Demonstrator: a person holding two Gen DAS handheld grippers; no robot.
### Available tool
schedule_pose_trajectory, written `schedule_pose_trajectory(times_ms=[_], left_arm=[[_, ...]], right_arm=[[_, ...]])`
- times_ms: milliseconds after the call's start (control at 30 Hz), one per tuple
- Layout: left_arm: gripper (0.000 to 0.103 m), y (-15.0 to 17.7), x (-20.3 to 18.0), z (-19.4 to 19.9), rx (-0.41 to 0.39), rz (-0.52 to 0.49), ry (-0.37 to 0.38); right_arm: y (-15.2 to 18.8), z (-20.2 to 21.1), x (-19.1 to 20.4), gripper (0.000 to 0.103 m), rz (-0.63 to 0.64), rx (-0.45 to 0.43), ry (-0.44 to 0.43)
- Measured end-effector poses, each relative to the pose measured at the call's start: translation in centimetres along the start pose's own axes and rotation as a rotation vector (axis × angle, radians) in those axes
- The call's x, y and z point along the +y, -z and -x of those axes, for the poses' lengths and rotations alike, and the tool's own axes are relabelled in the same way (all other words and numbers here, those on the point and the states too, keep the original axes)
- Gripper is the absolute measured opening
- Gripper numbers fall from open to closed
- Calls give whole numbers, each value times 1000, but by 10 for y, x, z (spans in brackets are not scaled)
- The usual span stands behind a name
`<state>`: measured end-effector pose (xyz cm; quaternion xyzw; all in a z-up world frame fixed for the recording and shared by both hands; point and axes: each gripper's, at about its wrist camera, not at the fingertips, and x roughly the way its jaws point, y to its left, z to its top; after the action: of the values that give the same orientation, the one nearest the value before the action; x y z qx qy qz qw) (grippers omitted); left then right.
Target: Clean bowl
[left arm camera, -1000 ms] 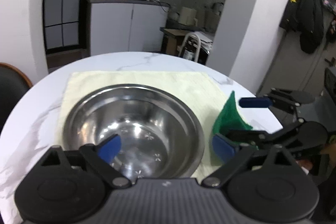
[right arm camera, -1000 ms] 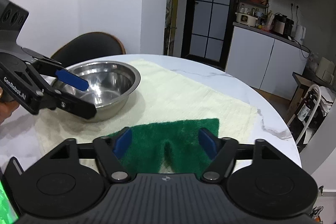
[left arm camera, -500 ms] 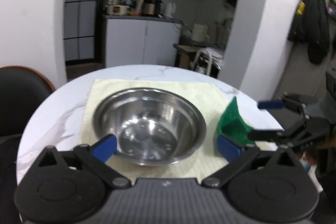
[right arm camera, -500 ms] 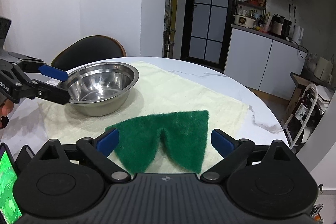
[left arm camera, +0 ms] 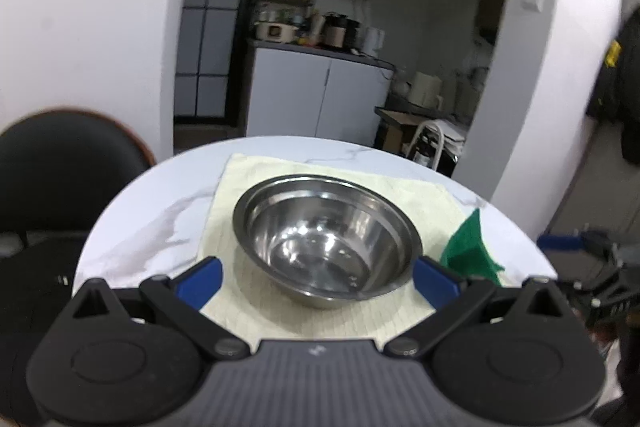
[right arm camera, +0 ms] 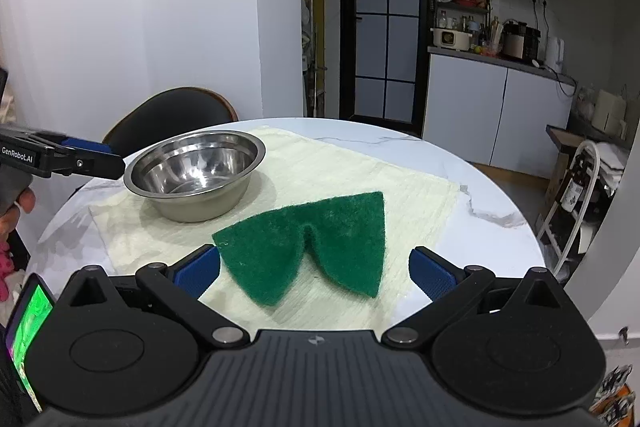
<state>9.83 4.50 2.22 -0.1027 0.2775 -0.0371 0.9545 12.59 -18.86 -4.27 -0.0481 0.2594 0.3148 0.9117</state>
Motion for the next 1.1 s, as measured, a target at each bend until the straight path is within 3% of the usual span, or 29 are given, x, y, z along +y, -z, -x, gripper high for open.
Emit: schedule_pose_trajectory(times_ms=[300, 600, 1100], left_arm=[[103, 9, -17, -1, 53, -19, 17], [103, 9, -38, 0, 41, -79, 37], [103, 9, -44, -7, 42, -69, 31]], right_arm=[[7, -3, 11, 103, -14, 31, -41], [6, -5, 8, 103, -50, 30, -19], [3, -4, 11, 103, -47, 25, -41]])
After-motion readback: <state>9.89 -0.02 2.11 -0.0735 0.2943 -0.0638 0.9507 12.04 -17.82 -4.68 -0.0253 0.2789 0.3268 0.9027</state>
